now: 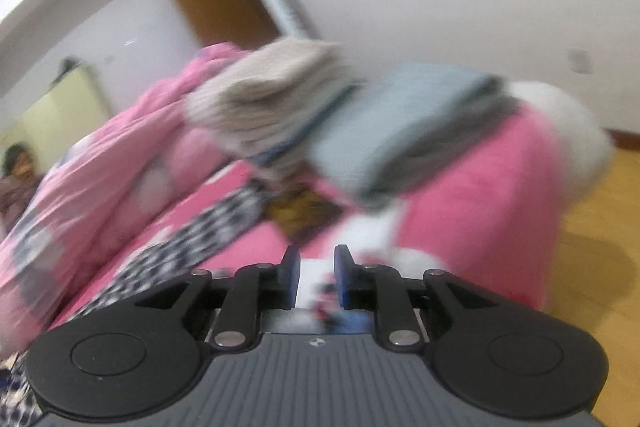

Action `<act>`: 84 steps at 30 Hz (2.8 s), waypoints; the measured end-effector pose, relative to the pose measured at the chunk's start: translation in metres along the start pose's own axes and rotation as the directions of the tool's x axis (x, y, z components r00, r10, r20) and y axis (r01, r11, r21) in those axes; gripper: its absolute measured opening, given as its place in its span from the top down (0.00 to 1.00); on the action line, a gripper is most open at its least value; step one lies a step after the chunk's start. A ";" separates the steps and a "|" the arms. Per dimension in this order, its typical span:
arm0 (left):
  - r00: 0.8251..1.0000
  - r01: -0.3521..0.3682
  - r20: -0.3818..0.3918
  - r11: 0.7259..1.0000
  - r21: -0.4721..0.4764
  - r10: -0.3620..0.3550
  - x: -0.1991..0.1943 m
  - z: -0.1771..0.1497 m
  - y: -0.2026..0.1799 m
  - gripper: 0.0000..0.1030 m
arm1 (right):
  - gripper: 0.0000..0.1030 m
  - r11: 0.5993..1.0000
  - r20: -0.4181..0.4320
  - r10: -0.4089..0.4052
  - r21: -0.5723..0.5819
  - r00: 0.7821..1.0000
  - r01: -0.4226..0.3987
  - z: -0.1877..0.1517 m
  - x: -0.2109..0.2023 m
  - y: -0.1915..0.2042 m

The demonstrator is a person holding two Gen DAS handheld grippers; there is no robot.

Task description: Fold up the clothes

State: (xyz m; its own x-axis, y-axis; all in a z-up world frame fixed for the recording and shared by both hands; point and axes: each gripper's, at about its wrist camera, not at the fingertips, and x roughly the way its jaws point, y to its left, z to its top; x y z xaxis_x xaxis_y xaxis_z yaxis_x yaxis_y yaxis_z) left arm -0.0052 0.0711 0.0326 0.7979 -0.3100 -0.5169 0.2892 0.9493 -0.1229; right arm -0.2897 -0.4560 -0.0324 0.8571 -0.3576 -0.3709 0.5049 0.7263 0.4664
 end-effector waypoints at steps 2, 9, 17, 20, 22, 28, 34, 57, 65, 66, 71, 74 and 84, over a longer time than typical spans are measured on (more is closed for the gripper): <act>0.999 -0.044 0.022 0.999 0.000 0.044 -0.007 0.003 0.012 0.41 | 0.73 0.997 -0.017 0.058 -0.044 0.998 -0.059 0.000 0.012 0.022; 0.994 -0.104 0.011 0.994 -0.045 0.105 -0.003 -0.011 0.034 0.35 | 0.66 0.949 -0.139 0.271 -0.129 0.953 -0.289 -0.011 0.061 0.106; 0.993 -0.118 -0.024 0.990 -0.083 0.117 0.003 -0.039 0.050 0.35 | 0.57 0.788 -0.395 0.438 -0.263 0.807 -0.556 -0.050 0.106 0.235; 0.992 -0.121 -0.044 0.987 -0.107 0.117 -0.006 -0.057 0.059 0.35 | 0.57 0.734 -0.455 0.486 -0.251 0.746 -0.631 -0.068 0.100 0.257; 0.990 -0.135 -0.054 0.979 -0.155 0.128 -0.016 -0.067 0.072 0.35 | 0.57 0.696 -0.492 0.516 -0.237 0.701 -0.678 -0.080 0.094 0.270; 0.987 -0.163 -0.084 0.869 -0.467 0.139 -0.041 -0.101 0.131 0.36 | 0.57 0.559 -0.657 0.604 -0.055 0.451 -0.827 -0.134 0.071 0.285; 0.992 -0.124 -0.077 0.765 -0.632 0.097 -0.031 -0.129 0.153 0.37 | 0.57 0.695 -0.741 0.579 0.230 0.341 -0.681 -0.185 0.075 0.252; 0.968 -0.155 0.049 0.738 -0.657 0.247 -0.017 -0.143 0.155 0.92 | 0.86 0.682 -0.473 0.686 0.682 0.553 -0.263 -0.212 0.087 0.149; 0.963 -0.146 0.062 0.697 -0.702 0.263 -0.024 -0.142 0.158 1.00 | 0.96 0.724 -0.487 0.668 0.601 0.562 -0.339 -0.204 0.078 0.161; 0.962 -0.144 0.064 0.691 -0.708 0.266 -0.028 -0.142 0.158 1.00 | 0.96 0.724 -0.492 0.670 0.598 0.556 -0.344 -0.203 0.076 0.163; 0.951 -0.141 0.087 0.669 -0.729 0.296 -0.047 -0.143 0.168 1.00 | 0.96 0.732 -0.531 0.675 0.572 0.512 -0.371 -0.201 0.065 0.170; 0.958 -0.150 0.050 0.645 -0.750 0.282 -0.042 -0.148 0.176 1.00 | 0.96 0.753 -0.572 0.654 0.554 0.495 -0.354 -0.208 0.068 0.174; 0.960 -0.182 0.013 0.659 -0.729 0.279 -0.030 -0.153 0.181 1.00 | 0.96 0.788 -0.628 0.609 0.545 0.485 -0.285 -0.221 0.074 0.170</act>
State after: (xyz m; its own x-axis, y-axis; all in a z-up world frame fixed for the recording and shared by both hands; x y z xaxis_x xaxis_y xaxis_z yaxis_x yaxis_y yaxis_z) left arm -0.0577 0.2603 -0.1035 0.8537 -0.0336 -0.5197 -0.3400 0.7199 -0.6051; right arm -0.1633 -0.2290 -0.1574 0.6584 0.6377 -0.3998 0.2097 0.3547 0.9112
